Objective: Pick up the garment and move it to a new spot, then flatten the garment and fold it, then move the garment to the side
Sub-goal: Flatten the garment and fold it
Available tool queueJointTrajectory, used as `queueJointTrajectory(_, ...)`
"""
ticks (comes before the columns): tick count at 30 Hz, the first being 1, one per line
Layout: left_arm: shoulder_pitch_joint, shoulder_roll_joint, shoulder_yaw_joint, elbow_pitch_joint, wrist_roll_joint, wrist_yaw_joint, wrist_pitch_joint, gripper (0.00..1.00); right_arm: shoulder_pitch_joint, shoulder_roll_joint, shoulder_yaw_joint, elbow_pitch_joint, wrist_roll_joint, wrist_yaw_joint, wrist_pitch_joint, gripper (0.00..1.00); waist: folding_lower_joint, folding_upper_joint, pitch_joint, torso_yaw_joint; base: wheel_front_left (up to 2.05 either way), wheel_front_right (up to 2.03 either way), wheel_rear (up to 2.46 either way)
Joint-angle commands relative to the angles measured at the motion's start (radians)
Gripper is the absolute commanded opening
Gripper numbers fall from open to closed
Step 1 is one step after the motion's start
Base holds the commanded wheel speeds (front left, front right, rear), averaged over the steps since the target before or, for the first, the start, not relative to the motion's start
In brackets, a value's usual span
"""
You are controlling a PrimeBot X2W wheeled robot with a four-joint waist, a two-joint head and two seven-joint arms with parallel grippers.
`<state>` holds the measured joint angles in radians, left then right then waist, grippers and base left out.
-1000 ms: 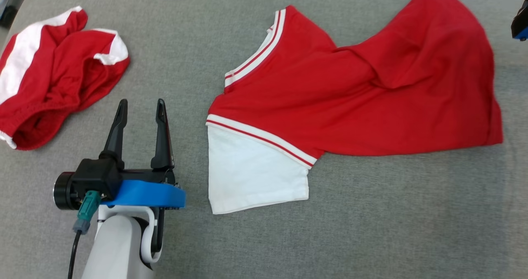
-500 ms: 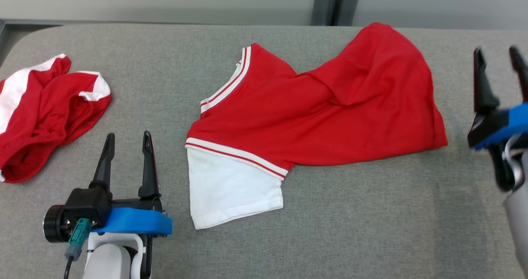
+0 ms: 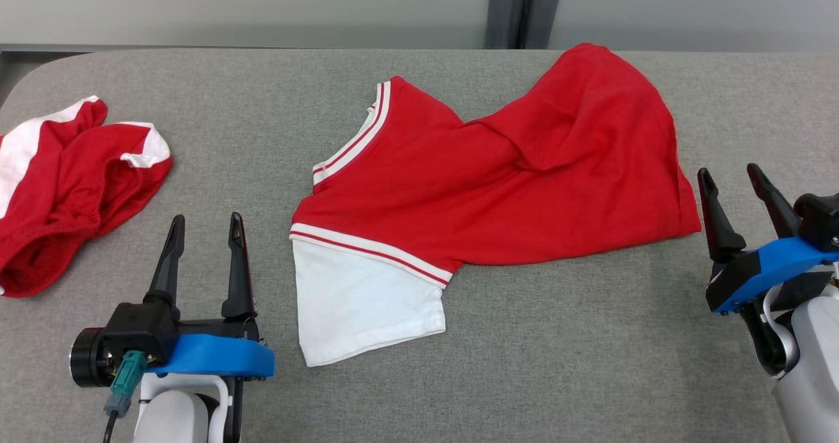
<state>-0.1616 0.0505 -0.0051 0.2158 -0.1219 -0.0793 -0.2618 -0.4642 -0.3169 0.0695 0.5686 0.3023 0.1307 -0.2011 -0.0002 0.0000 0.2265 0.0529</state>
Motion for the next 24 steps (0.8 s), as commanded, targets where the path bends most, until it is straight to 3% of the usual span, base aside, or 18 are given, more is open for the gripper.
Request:
queueJointTrajectory(1, -0.014, 0.0, -0.005, -0.004, -0.004, 0.002, -0.005, 1.0, 0.003, 0.002, 0.002, 0.017, 0.01, 0.0, 0.022, 1.0, 0.0002, 0.0, 0.011, 0.015, 0.0, 0.0, 0.0)
queueJointTrajectory(15, -0.035, 0.0, -0.023, 0.001, -0.013, 0.006, -0.005, 1.0, -0.044, 0.024, 0.026, 0.233, -0.001, 0.0, 0.034, 1.0, 0.0002, 0.0, 0.052, 0.073, 0.0, 0.0, 0.0)
queueJointTrajectory(17, -0.037, 0.0, -0.023, 0.004, -0.013, 0.007, -0.005, 1.0, -0.051, 0.025, 0.036, 0.26, 0.005, 0.0, 0.022, 0.0, 0.0002, 0.0, 0.047, 0.075, 0.0, 0.0, 0.0)
queueJointTrajectory(24, -0.004, -0.001, -0.008, 0.01, 0.0, 0.01, -0.005, 1.0, -0.047, 0.043, 0.09, 0.252, 0.037, 0.0, -0.031, 0.0, 0.0002, 0.0, 0.002, 0.044, 0.0, 0.0, 0.0)
